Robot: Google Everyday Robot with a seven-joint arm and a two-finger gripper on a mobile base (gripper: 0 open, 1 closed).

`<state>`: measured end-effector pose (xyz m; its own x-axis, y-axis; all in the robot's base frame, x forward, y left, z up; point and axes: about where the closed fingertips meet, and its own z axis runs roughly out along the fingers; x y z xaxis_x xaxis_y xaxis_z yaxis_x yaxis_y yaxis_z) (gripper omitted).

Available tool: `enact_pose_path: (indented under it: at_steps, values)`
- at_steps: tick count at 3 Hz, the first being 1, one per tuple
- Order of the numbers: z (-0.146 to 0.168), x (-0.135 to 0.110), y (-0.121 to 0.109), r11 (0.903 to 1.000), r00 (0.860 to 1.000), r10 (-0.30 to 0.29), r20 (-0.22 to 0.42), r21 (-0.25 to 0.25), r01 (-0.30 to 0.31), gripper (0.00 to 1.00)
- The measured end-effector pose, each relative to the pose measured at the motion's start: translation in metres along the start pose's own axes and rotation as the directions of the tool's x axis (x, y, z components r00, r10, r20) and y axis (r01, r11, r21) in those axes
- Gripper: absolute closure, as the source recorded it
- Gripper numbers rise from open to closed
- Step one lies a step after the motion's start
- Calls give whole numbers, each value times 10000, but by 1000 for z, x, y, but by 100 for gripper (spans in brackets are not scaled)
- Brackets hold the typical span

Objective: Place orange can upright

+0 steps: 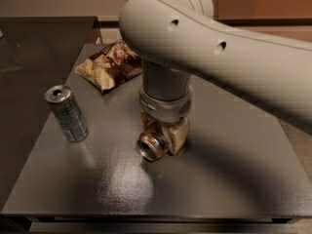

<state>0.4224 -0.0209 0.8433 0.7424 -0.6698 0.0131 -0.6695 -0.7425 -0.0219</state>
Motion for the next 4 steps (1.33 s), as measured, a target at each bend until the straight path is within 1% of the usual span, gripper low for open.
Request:
enact_pose_path:
  at_steps: [1, 2, 3, 4]
  values:
    - [-21, 7, -10, 9961, 9942, 855, 649, 169, -867, 100]
    - [-44, 18, -24, 9774, 9650, 2004, 1690, 329, -2087, 100]
    - [-64, 31, -35, 9399, 9055, 3072, 2927, 555, -3368, 100]
    - [-79, 35, -38, 8823, 8047, 3827, 4539, 788, -4640, 100]
